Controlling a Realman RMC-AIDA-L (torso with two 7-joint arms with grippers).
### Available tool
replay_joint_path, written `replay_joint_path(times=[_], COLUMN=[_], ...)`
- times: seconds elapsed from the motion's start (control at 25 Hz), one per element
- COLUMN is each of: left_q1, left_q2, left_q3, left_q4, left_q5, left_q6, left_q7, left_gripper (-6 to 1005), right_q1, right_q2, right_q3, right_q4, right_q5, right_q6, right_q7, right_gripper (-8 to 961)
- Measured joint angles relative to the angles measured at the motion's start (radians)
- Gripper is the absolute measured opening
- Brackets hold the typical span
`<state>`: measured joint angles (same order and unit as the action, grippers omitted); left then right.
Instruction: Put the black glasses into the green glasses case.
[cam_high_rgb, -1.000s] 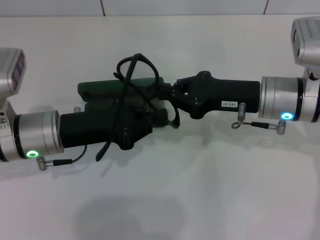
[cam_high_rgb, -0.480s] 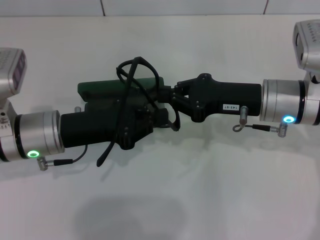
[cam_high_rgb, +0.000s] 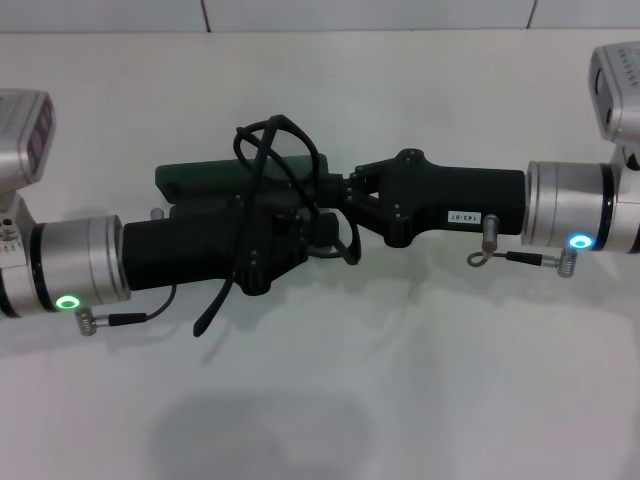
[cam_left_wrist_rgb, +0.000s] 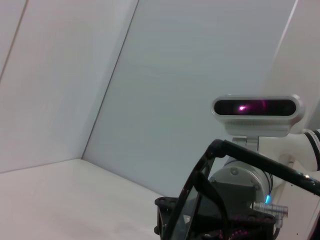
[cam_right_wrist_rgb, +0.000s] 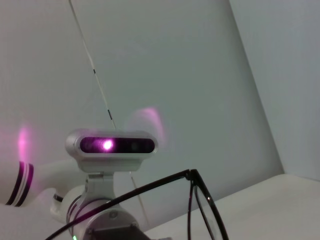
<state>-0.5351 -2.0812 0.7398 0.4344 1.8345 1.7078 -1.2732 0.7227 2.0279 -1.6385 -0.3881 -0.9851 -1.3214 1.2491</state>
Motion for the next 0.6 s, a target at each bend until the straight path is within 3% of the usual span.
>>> replay_joint_path(times=[0.16, 0.4, 0.44, 0.6], left_q1=[0.003, 0.011, 0.012, 0.009], left_q2=[0.002, 0.007, 0.009, 0.014], left_q3=[0.003, 0.007, 0.008, 0.010], left_q4=[0.000, 0.000, 0.000, 0.000], left_q5=[0.000, 0.016, 0.023, 0.058], left_q6=[0.006, 0.016, 0.019, 0.022], left_q7=[0.000, -0.002, -0.004, -0.029], left_gripper=[1, 1, 1, 1], right_q1=[-0.012, -0.051, -0.078, -0.129], right_q2=[-0.002, -0.015, -0.027, -0.035], right_q3=[0.030, 0.163, 0.230, 0.328], right_q4=[0.000, -0.005, -0.015, -0.044], right_q5=[0.007, 0.001, -0.001, -0.001], right_q6=[0.006, 0.002, 0.007, 0.007], right_q7=[-0.004, -0.036, -0.119, -0.289], right_gripper=[36, 37, 37, 37])
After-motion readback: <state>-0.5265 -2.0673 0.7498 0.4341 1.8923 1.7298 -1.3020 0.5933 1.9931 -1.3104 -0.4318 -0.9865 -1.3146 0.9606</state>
